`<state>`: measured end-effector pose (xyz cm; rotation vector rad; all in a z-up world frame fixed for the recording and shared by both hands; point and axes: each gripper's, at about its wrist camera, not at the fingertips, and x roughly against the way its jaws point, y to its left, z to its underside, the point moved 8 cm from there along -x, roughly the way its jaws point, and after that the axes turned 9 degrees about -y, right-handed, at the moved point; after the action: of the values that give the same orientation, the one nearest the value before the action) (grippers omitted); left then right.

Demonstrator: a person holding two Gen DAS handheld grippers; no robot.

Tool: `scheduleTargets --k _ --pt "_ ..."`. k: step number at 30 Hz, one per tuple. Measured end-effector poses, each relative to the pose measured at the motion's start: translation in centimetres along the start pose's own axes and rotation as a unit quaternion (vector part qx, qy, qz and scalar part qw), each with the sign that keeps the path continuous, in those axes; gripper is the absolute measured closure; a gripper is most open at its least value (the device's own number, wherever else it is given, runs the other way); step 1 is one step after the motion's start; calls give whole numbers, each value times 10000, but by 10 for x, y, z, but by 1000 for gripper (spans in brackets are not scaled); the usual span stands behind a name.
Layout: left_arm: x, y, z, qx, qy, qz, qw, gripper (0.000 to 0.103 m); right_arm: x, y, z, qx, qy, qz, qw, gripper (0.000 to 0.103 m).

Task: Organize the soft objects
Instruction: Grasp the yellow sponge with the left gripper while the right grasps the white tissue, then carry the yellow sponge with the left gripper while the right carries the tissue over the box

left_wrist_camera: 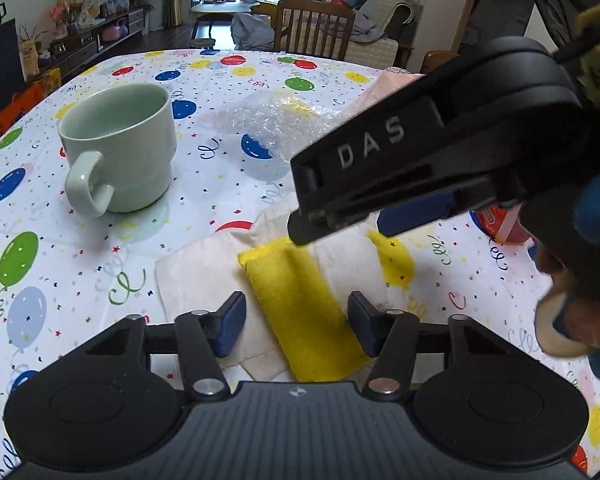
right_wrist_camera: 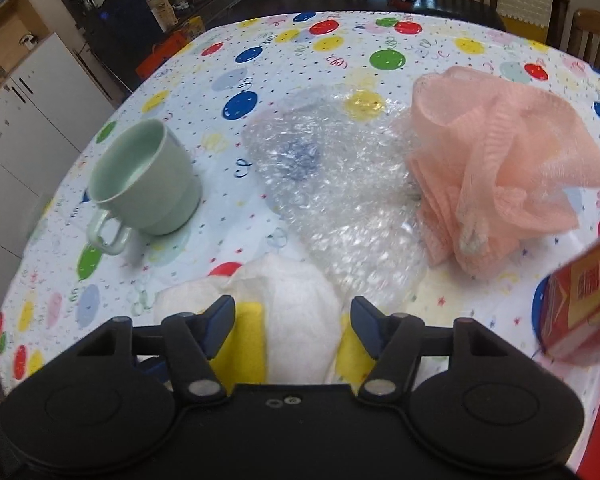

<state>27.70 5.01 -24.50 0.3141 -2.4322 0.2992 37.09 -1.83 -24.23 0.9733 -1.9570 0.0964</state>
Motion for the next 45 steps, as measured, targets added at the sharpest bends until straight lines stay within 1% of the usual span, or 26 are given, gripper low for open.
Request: scheduleTargets --k 2,5,7,11,13,14,15,16,18,19,20,21,24,26,33,38,41,45 --pt "0 -1 1 30 -4 50 10000 55 1 2 4 21 27 30 10000 40" --pt "1 -2 1 78 -10 62 9999 56 -3 3 5 -75 32 80 9999 51" --pt "2 0 1 177 -13 90 9998 57 -5 0 3 -162 -25 150 9998 51" --pt "3 2 2 254 -7 118 9996 59 -13 -7 5 -252 0 299 9992 51" --pt "3 3 2 286 0 144 9995 60 -13 -6 5 -185 -41 350 9992 52" --pt "3 4 1 323 14 171 9993 60 -13 -4 5 -101 -62 378 9992 56" --pt "3 6 1 372 27 204 9991 61 -12 -1 5 -11 -81 377 9993 64" --pt "3 7 0 428 41 238 9988 61 -12 3 5 67 -93 368 9993 68" --pt "3 10 -1 517 65 298 9982 62 -11 9 4 176 -93 343 9992 80" --pt "4 11 -1 541 74 324 9980 62 -10 11 4 172 -95 308 9993 83" --pt "4 12 -1 554 78 341 9979 63 -10 11 4 119 -102 250 9996 92" --pt "6 14 0 574 73 341 9977 63 -8 12 5 48 -106 189 9998 98" --pt "11 21 -1 690 31 419 9967 63 -2 12 5 -101 -182 31 9998 100" --pt "16 25 -2 738 -7 441 9963 63 3 12 5 -137 -230 22 9996 101" --pt "43 39 -9 899 -167 539 9944 66 34 19 9 -297 -433 -145 9985 101" --pt "66 43 -13 674 -333 590 9954 67 68 26 13 -263 -704 -178 9970 101" --pt "77 45 -11 708 -343 705 9944 68 91 26 18 -327 -869 -162 9955 101" --pt "97 39 -14 606 -470 859 9933 68 125 24 23 -376 -1104 -101 9931 102"
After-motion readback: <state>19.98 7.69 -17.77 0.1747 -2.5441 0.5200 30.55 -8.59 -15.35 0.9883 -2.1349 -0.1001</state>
